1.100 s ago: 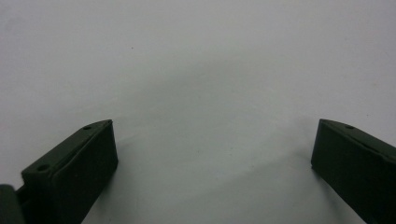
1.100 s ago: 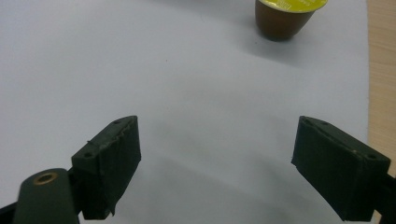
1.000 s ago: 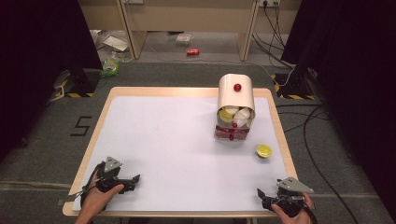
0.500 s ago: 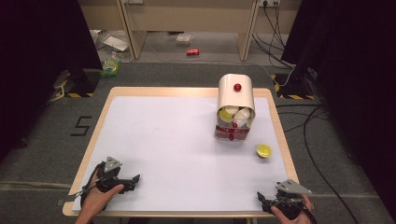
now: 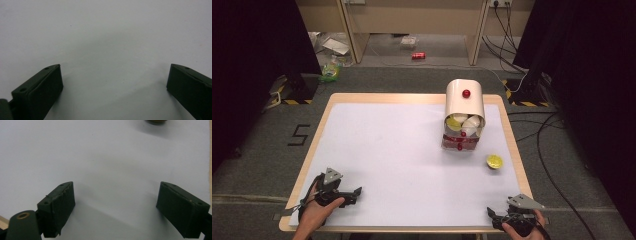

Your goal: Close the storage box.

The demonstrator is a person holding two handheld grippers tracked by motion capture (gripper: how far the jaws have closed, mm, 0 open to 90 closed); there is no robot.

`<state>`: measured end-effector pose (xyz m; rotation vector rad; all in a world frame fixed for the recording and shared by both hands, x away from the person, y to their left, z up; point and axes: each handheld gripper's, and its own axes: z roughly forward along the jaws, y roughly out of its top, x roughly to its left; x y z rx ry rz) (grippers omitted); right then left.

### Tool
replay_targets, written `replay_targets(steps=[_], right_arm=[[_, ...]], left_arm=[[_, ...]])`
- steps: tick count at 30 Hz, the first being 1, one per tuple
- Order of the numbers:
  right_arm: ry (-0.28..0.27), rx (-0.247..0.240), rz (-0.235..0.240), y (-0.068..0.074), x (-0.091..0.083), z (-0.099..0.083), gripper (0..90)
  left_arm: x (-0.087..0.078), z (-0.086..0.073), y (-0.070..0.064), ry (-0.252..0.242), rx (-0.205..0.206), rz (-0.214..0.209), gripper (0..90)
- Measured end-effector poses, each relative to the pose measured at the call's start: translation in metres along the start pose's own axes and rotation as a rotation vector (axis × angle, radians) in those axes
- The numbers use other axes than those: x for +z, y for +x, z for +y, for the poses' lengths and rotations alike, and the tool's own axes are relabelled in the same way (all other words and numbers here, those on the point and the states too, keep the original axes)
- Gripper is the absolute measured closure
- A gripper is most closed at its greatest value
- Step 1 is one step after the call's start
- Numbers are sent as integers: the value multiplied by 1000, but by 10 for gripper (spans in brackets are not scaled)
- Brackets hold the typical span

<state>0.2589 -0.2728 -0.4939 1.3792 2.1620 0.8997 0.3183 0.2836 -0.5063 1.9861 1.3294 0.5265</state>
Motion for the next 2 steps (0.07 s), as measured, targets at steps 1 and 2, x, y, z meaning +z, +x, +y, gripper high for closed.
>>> replay_targets(steps=[1,2], right_arm=[[0,0,0,0,0,0,151],[-1,0,0,0,0,0,151]], left_arm=[[0,0,0,0,0,0,0],[0,0,0,0,0,0,0]])
